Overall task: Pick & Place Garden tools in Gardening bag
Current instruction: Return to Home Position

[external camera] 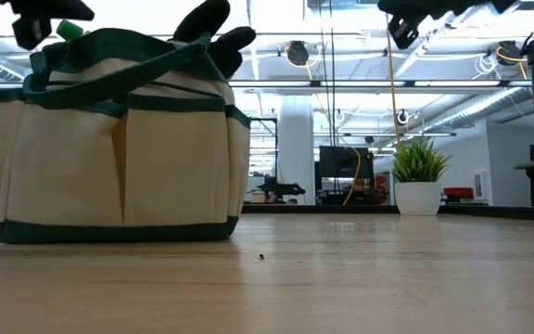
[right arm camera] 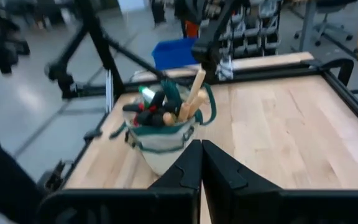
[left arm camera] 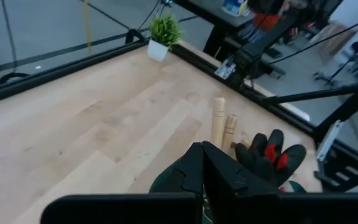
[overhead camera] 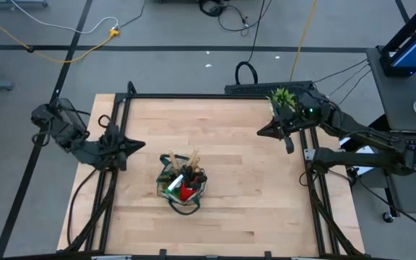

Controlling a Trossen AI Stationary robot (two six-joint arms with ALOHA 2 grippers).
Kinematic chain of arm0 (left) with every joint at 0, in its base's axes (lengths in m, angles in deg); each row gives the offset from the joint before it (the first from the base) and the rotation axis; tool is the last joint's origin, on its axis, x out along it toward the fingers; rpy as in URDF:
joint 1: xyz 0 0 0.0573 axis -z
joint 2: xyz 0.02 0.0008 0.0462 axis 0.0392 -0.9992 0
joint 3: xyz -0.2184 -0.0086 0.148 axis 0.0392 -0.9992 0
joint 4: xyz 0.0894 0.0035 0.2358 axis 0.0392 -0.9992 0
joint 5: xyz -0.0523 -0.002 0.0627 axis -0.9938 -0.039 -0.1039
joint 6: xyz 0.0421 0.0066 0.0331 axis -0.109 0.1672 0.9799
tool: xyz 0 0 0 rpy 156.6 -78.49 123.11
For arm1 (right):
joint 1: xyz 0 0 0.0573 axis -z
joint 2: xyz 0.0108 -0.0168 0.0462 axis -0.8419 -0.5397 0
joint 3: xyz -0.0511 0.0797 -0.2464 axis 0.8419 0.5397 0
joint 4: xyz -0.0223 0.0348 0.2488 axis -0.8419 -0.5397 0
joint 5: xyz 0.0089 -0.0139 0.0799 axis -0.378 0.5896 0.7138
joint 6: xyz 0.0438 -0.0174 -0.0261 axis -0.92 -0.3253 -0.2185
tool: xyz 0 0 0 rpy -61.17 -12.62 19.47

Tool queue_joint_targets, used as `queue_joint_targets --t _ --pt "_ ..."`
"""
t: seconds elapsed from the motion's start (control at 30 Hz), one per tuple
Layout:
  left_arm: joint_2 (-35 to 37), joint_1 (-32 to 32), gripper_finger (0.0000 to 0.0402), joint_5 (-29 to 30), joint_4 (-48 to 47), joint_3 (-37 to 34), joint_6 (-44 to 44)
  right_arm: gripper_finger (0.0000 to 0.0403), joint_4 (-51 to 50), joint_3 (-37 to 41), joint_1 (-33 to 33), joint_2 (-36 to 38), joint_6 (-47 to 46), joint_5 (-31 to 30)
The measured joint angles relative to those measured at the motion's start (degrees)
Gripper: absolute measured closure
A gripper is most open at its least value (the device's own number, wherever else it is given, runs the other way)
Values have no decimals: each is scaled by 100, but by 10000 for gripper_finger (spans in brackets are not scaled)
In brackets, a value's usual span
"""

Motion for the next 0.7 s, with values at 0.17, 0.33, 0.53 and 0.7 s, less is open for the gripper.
queue_joint_targets --t 0.17,0.33,0.53,0.7 --pt "463 285 398 250 188 -522 -41 403 1433 1053 -2 401 -830 -163" --pt "851 476 399 477 229 -864 -107 403 1536 1773 0 947 -1132 -879" --pt "1400 676 399 661 104 -1126 -65 403 1510 2281 2 1837 -1132 -1209" --pt "1918 797 398 843 -83 -1208 121 403 902 2418 2 2519 -1312 -1629"
